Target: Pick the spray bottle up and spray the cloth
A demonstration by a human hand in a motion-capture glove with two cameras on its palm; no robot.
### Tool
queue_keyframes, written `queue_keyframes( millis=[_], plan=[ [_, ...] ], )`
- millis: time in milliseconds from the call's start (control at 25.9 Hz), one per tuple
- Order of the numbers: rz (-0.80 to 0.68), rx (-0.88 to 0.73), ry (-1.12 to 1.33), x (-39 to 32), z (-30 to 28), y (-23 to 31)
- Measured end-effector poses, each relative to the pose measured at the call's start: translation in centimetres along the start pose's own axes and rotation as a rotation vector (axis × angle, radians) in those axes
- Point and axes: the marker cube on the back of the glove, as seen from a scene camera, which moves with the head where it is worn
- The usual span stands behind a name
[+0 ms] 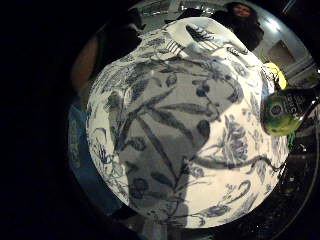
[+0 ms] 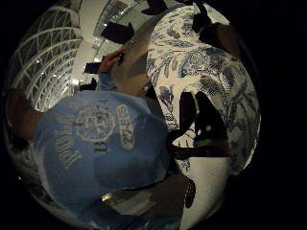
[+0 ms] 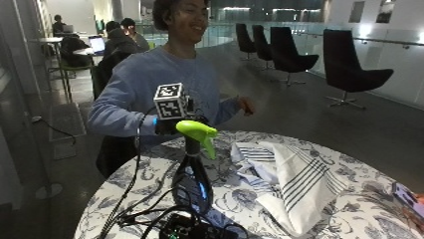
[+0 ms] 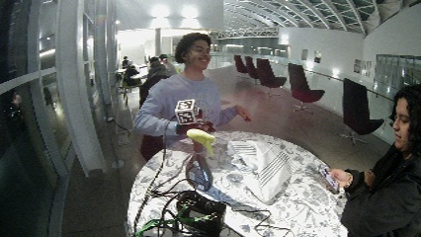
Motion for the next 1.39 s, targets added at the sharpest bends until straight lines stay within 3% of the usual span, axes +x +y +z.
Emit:
queue_keyframes(
  millis=[772, 1081, 1390],
  plan=[
    [0.088, 0.019, -0.08, 2.4, -0.5, 1.6],
    [0.192, 0.134, -0.257, 4.0, -2.2, 3.8],
    [0.35, 0.383, -0.608, 9.6, -4.8, 5.8]
  ],
)
